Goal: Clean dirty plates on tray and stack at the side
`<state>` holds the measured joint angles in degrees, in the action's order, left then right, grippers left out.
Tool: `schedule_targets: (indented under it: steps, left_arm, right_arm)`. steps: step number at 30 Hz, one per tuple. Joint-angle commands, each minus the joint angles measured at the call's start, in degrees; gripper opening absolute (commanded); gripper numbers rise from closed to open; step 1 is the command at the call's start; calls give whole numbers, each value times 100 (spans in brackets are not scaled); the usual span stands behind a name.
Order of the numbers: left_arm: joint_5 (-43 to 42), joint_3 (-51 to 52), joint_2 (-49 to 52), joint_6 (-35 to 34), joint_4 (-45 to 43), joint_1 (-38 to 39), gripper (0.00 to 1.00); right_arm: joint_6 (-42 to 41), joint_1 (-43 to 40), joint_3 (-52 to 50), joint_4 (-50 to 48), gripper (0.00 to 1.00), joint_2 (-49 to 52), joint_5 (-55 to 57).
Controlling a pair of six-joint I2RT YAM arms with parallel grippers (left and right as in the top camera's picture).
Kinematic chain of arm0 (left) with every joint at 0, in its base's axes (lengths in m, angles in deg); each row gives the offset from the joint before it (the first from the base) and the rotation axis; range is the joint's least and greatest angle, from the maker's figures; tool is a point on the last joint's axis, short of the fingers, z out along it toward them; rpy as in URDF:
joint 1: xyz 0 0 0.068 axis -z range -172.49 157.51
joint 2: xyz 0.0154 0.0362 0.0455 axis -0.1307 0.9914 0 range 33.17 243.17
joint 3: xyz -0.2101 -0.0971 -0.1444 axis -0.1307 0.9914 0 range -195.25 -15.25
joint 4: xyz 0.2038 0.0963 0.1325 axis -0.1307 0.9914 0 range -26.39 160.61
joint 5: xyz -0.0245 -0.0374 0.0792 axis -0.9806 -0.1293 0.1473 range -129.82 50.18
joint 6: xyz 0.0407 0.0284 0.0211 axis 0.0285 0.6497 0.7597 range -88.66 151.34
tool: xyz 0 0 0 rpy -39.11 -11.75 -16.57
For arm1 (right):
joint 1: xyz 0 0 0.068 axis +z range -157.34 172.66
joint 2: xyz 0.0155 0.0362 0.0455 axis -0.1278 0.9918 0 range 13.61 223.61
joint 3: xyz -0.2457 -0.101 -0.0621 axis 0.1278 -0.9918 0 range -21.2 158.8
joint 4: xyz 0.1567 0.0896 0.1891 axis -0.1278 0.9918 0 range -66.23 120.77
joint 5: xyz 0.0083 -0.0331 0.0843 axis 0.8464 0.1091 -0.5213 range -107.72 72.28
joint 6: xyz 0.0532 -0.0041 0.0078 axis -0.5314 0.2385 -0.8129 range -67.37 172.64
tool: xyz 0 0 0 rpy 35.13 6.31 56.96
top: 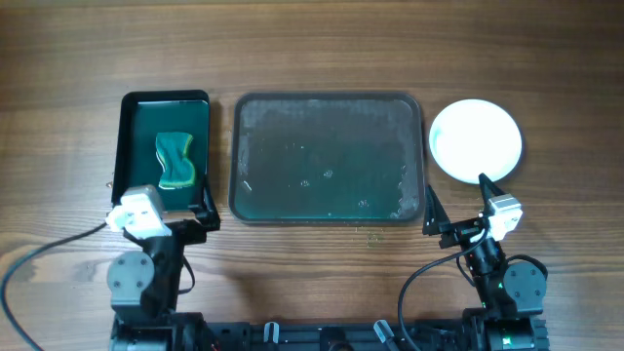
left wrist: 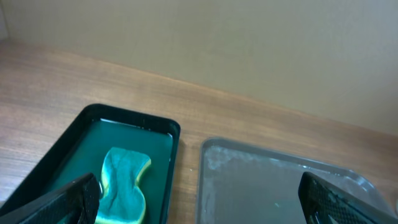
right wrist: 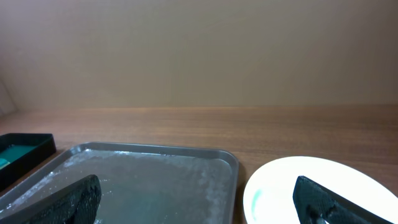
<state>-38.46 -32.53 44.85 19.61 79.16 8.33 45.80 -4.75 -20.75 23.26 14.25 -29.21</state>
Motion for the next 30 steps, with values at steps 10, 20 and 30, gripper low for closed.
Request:
schedule_targets:
  steps: [10,20,30]
  left_arm:
    - [20,1434,-1152,-72,-837,42,100]
    - [-20,1696,-1152,-70,-1198,42,100]
    - [83,1696,-1130,-72,-1165,42,100]
  right_arm:
    - [-83,31,-11,-31,100,-44,55]
    - [-81,31,-11,-31,100,-44,55]
    - [-83,31,-11,-28,100,-44,55]
